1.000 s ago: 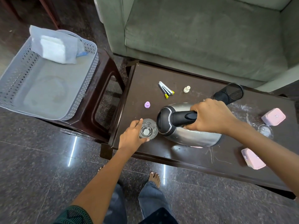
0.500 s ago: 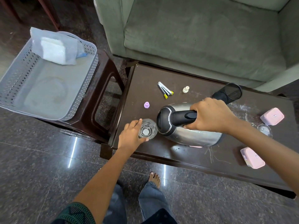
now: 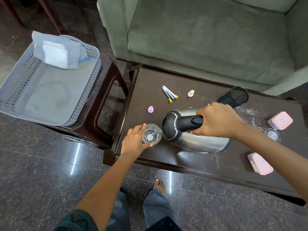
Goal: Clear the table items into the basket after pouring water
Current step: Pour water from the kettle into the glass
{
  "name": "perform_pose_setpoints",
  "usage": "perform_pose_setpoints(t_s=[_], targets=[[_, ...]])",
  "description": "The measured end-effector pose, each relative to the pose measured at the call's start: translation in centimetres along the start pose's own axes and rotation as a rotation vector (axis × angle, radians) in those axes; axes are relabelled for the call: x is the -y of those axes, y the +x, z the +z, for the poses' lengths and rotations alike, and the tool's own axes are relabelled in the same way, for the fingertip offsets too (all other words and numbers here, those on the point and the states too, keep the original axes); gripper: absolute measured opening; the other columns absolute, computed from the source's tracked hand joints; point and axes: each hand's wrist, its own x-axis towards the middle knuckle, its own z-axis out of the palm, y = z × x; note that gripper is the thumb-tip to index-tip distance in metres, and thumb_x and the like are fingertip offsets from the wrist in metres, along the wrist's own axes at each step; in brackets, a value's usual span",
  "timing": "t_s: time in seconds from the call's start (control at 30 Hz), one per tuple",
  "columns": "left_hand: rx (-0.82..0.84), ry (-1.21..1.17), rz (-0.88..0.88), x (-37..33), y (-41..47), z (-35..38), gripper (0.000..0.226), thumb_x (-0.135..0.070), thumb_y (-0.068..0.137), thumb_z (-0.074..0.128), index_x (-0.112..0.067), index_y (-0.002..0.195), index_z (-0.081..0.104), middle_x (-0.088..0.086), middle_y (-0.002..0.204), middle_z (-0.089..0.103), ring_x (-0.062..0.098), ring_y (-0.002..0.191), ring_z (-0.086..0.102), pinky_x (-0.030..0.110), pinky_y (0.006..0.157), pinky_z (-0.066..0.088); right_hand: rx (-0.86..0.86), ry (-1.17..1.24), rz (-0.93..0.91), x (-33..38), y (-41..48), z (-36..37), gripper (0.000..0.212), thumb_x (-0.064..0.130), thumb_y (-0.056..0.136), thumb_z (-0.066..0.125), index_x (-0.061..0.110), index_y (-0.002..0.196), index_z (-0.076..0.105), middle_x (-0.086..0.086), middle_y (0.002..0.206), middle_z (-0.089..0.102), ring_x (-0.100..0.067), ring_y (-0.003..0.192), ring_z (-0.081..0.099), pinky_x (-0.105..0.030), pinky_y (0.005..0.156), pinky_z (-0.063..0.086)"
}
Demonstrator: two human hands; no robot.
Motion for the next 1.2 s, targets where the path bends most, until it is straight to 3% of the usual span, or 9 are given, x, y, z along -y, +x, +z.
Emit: perform_pose_setpoints(t_s=[0.4,0.63,0.73,0.87,1.2], targets=[[0.006,0.022,-0.007,-0.22,-0.19,-0.12,0.083,-0.045,0.079,0.067,-0.022,0.147,0.025,-0.006,0.143,0.039,0.021,0.125,0.039,0.035,0.091,0.047,0.004,0.003,-0.001,0.23,-0.22,-0.42,0.042,0.057,0.068,0.063,0.018,0.065,0.049,-0.005,0.066,0.049,-0.033,0.072,0.053,-0.029,0.059,0.031],[0.008,0.039,-0.013,-0.27,-0.21,-0.04,0.083,-0.046,0.08,0.066,-0.022,0.147,0.023,-0.006,0.145,0.038,0.022,0.124,0.039,0.036,0.092,0.047,0.019,-0.001,0.004,0.26,-0.21,-0.46,0.044,0.056,0.067,0.063,0.021,0.056,0.039,-0.004,0.065,0.048,-0.03,0.068,0.048,-0.029,0.058,0.031],[0.01,0.034,-0.018,-0.24,-0.16,0.07,0.083,-0.046,0.08,0.066,-0.022,0.147,0.023,-0.007,0.145,0.037,0.023,0.124,0.04,0.037,0.093,0.047,0.021,-0.009,0.004,0.27,-0.27,-0.51,0.041,0.055,0.067,0.063,0.018,0.062,0.047,-0.004,0.065,0.049,-0.031,0.068,0.049,-0.029,0.057,0.031],[0.009,0.035,-0.018,-0.2,-0.15,0.16,0.084,-0.046,0.079,0.066,-0.022,0.147,0.023,-0.007,0.145,0.038,0.023,0.123,0.04,0.038,0.093,0.047,0.023,-0.005,0.009,0.33,-0.35,-0.67,0.041,0.055,0.068,0.064,0.021,0.059,0.042,-0.004,0.066,0.048,-0.03,0.067,0.047,-0.029,0.057,0.031],[0.01,0.045,-0.017,-0.15,-0.08,0.21,0.083,-0.047,0.079,0.065,-0.022,0.147,0.023,-0.006,0.145,0.037,0.023,0.123,0.04,0.038,0.095,0.045,0.017,-0.025,0.006,0.22,-0.38,-0.66,0.04,0.056,0.067,0.064,0.018,0.065,0.05,-0.004,0.068,0.052,-0.031,0.07,0.051,-0.029,0.058,0.032]])
